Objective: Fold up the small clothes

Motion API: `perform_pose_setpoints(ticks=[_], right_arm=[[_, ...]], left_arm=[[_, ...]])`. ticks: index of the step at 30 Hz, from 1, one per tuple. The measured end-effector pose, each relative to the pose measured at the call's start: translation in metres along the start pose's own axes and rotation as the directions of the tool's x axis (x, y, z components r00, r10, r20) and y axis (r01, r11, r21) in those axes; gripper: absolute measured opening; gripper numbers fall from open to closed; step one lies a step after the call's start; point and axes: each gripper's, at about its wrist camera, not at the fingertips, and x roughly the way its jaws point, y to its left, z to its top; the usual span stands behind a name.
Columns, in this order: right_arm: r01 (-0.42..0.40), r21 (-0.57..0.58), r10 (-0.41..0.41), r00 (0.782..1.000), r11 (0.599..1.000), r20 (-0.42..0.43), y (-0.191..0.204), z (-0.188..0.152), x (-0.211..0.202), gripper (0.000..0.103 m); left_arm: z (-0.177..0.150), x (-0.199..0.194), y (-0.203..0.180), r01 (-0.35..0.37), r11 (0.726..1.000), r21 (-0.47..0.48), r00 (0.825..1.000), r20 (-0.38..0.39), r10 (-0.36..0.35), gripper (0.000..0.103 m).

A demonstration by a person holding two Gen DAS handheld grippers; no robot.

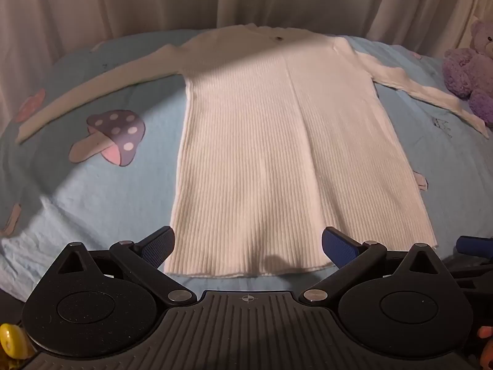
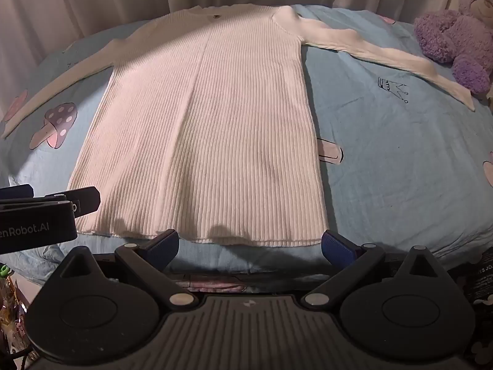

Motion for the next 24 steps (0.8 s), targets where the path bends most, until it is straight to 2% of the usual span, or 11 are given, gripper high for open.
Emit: perform_pose_setpoints(ticks=[8,10,24], right_arm=[[0.001,0.000,-0.001,1.000,1.000,-0.002,0.000,0.000,0.001,0.099],[0.000,-0.001,0.000,1.000,1.000,-0.002,0.001,-0.001,0.001,0.099],[-0.003,-0.006,0.003,1.000,1.000,-0.004,0.001,0.002,-0.001,0.099]], left_arm=[[-0.014,-0.002,0.003,-0.002,1.000,-0.003,1.000,0.017,0.002,0.103],[-0.002,0.002,-0.001,-0.004,1.000,0.004,1.000,-0.014,0.004,0.103],[-0.003,0.004,0.000,-0.005,1.000,0.003,1.000,-0.021,0.005,0.103]])
